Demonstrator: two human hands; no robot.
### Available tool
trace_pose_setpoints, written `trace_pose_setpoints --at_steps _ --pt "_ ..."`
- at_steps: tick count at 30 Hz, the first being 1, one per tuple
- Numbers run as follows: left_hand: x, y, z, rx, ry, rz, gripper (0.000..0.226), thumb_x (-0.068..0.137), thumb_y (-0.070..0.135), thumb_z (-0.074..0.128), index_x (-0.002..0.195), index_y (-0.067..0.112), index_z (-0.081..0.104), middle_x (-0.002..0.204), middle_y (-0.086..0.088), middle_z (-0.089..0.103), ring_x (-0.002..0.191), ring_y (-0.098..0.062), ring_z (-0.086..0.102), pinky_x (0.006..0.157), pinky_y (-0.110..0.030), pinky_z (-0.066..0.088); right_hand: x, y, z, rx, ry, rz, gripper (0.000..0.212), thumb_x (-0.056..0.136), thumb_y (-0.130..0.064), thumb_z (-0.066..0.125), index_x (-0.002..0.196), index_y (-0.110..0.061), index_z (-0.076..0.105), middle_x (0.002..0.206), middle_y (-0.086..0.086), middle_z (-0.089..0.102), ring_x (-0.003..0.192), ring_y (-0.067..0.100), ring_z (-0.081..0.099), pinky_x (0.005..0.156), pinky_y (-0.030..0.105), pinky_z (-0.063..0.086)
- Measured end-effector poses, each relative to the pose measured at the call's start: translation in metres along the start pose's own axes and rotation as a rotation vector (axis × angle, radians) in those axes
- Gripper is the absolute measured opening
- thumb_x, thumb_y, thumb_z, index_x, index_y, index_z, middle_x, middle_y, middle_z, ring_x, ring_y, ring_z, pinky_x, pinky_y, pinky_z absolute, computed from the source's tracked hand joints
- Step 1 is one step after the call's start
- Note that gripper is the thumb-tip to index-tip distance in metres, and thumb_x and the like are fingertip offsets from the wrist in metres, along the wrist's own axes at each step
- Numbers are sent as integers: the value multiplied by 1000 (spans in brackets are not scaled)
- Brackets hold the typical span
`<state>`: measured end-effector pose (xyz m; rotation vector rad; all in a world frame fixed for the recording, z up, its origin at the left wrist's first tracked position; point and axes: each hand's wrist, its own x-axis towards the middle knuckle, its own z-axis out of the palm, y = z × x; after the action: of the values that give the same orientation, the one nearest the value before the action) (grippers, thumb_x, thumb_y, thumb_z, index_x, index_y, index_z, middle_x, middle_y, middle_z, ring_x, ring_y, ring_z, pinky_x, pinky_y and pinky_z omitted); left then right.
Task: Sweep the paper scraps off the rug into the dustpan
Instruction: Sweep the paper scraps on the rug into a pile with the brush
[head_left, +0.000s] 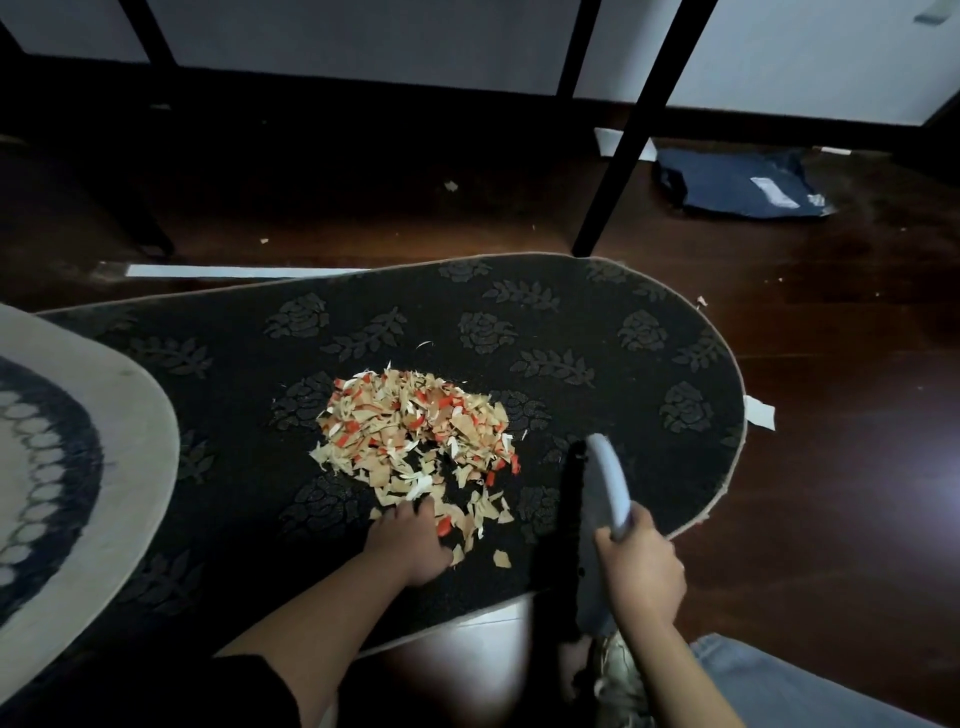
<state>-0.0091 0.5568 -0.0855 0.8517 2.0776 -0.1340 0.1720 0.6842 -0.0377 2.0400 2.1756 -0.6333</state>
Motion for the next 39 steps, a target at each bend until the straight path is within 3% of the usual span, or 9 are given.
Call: trace_pose_setpoints --at_steps 6,11,15,28,34,39 --pt "-2 -2 1 30 1 1 82 92 46 51 154 17 6 159 -15 14 145 -33 20 117 -42 23 -4 -35 13 5 -45 -131 39 88 -30 51 126 -20 50 104 14 67 97 37 63 77 37 49" --pt "-3 -2 1 26 8 6 81 91 46 51 154 17 8 158 -13 14 144 -32 21 116 -41 24 -11 -6 -5 36 81 -74 45 87 -29 53 132 -24 47 99 14 67 91 38 64 73 38 49" --pt "-5 2 1 12 2 12 81 92 45 51 154 18 7 158 -15 13 145 -33 19 117 -41 23 -10 15 -4 21 41 12 47 87 -30 53 132 -23 47 103 15 67 94 38 63 77 38 49" --pt "2 -1 6 0 -20 24 77 92 43 52 152 17 12 158 -12 15 143 -31 23 114 -40 27 48 -42 6 -27 54 -186 35 89 -27 51 122 -16 51 97 15 67 87 38 63 72 39 49" --pt "3 0 10 15 -49 19 79 91 44 52 153 18 9 159 -13 9 145 -32 20 115 -40 25 25 -44 18 -145 19 -341 47 92 -33 47 137 -21 39 104 8 66 91 33 65 69 36 48" --pt "2 2 9 15 -32 32 79 90 44 53 152 20 11 156 -13 18 142 -30 25 113 -38 28 2 -26 11 -104 80 -322 50 90 -34 49 139 -27 39 107 6 67 92 33 66 71 37 49"
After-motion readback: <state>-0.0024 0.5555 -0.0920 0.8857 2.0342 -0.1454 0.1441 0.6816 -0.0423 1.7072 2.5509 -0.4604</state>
